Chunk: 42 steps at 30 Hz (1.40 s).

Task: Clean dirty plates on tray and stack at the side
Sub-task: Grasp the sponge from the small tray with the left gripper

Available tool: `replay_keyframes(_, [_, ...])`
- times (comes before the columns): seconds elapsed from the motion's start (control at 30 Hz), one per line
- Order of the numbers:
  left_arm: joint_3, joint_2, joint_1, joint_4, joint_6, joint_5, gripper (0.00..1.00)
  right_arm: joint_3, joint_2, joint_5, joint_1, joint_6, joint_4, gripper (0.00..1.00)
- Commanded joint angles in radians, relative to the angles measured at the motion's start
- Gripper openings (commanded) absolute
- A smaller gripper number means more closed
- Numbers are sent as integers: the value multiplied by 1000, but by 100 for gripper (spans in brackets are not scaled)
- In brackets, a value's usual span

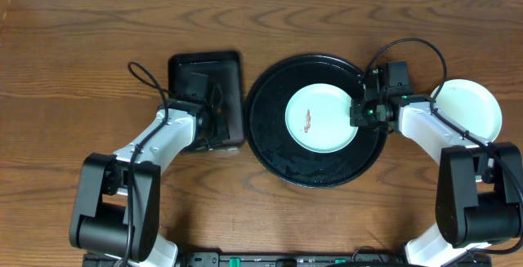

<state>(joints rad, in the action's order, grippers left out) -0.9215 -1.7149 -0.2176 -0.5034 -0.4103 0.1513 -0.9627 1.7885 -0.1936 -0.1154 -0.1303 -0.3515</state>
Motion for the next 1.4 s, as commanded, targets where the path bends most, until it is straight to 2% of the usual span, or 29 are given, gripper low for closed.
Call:
replay_keyframes(0.0, [-60, -35, -3, -8, 77, 14, 8, 8, -18, -2, -10, -28, 4, 1])
replay_keyframes(0.1, [-154, -35, -3, -97, 101, 13, 11, 8, -18, -2, -10, -31, 4, 1])
replay_keyframes(0.27, [-199, -35, -3, -153, 103, -3, 35, 8, -18, -2, -10, -31, 4, 1])
replay_keyframes(0.43, [-193, -36, -3, -135, 103, -171, 40, 8, -18, -2, -10, -30, 4, 1])
replay_keyframes(0.53, [-179, -46, -3, -101, 102, -193, 40, 8, -18, -2, -10, -30, 4, 1])
replay_keyframes(0.63, [-165, -82, -4, -66, 98, -143, 39, 8, -18, -2, -10, -31, 4, 1])
replay_keyframes(0.7, [-160, -111, -4, -47, 99, -83, 34, 8, -18, -2, -10, -31, 4, 1])
replay_keyframes(0.77, [-160, -139, -4, -38, 99, -55, 22, 8, -18, -2, -10, -31, 4, 1])
replay_keyframes(0.8, [-160, -150, -4, -37, 99, -53, 12, 8, -18, -2, -10, -31, 5, 1])
replay_keyframes(0.83, [-160, -156, -4, -40, 99, -53, 8, 8, -18, -2, -10, -30, 4, 1])
replay_keyframes(1.0, [-183, -129, -3, -72, 100, -54, 8, 8, -18, -2, -10, -29, 11, 1])
replay_keyframes(1.17, [-288, -28, -4, -177, 99, -51, 8, 8, -18, -3, -18, 23, 15, 1])
replay_keyframes(1.3, [-385, 56, -17, -212, 93, 25, 7, 8, -18, -6, -36, 50, 16, 1])
replay_keyframes(1.37, [-415, 87, -34, -202, 54, 59, 7, 8, -17, -6, -40, 50, 16, 1])
